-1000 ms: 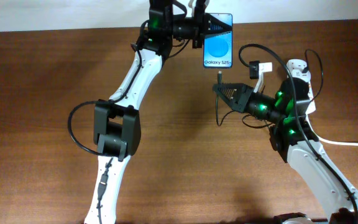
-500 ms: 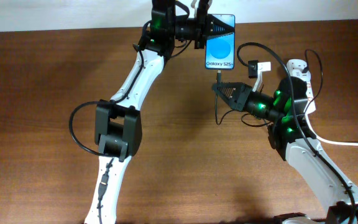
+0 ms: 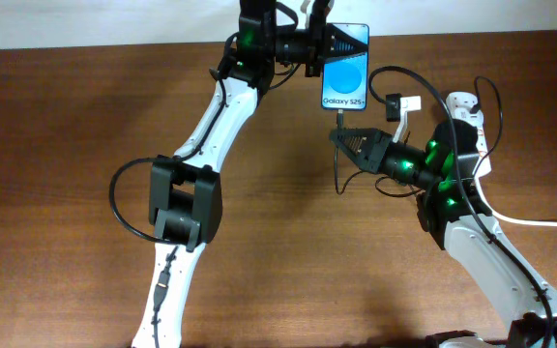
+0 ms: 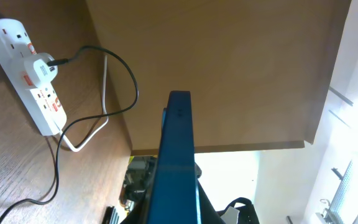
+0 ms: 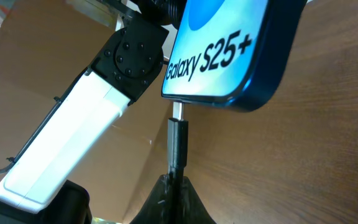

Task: Plug charger to phone and switch on socket
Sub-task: 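Push the cable plug up into the phone's bottom port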

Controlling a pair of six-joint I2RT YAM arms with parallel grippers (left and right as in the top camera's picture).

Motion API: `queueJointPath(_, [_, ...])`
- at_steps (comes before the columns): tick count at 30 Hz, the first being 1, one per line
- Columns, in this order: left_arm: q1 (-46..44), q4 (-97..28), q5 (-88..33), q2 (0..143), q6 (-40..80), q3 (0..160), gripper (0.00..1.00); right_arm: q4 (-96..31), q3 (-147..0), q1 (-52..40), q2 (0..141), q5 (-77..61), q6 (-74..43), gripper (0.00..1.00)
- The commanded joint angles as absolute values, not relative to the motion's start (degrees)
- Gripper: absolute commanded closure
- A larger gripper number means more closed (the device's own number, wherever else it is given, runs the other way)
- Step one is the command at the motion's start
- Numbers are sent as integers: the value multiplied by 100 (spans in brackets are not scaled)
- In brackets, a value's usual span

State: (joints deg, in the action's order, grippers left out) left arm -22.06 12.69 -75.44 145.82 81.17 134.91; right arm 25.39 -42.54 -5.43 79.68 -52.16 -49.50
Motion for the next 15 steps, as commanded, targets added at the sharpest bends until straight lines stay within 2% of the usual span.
queueJointPath(1, [-2239,1302,-7723,14497,8005,13581,100,2596,-4265,-517,7988,-5188,-4890,96])
queueJointPath(15, [-2185,1299,-7887,14497,8007,13581,100,2530,-4265,-515,7988,-5352,-4886,96])
